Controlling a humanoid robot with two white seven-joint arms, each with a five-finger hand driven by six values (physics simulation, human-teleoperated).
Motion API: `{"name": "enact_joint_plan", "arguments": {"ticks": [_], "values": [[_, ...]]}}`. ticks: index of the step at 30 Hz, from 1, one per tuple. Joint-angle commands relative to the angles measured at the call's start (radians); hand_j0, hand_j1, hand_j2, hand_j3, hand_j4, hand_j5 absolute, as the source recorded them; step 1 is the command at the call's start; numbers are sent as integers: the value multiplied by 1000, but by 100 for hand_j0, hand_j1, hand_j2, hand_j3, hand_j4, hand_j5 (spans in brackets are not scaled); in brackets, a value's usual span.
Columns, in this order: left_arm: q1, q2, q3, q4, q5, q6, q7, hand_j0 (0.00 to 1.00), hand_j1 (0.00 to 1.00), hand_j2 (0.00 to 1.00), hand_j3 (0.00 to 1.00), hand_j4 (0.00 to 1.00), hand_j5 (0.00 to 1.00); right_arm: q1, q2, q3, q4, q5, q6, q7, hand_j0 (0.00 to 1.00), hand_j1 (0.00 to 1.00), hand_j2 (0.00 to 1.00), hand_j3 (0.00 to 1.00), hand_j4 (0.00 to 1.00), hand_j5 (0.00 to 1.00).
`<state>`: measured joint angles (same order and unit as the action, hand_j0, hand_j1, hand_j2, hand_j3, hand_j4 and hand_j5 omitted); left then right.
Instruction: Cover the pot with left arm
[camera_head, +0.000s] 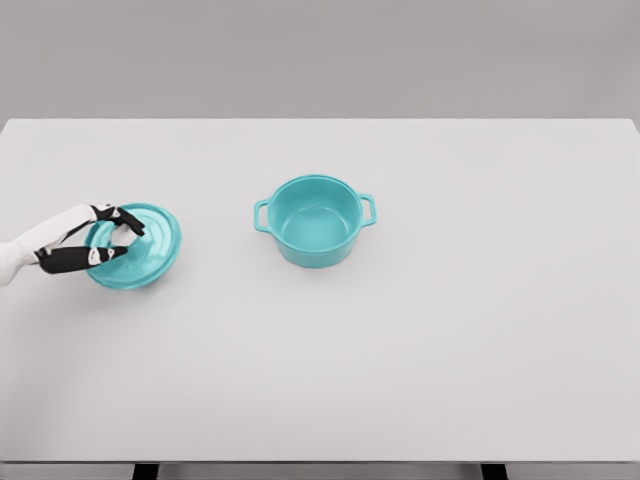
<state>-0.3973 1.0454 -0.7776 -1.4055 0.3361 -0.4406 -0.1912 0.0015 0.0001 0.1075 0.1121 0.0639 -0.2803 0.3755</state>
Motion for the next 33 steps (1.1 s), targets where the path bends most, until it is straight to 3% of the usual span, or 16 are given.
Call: {"name": "enact_joint_plan", "arguments": {"ticks": [1, 33], "values": [[-2, -16, 1, -4, -11, 16, -1, 53, 53, 53, 53, 53, 53, 0, 0, 0, 0, 1, 0, 0, 100, 100, 100, 100, 100, 100], [-103, -65, 0, -135, -35, 92, -30, 53, 53, 53, 53, 53, 53, 0, 0, 0, 0, 1, 0, 0, 100, 100, 100, 100, 100, 100]]}}
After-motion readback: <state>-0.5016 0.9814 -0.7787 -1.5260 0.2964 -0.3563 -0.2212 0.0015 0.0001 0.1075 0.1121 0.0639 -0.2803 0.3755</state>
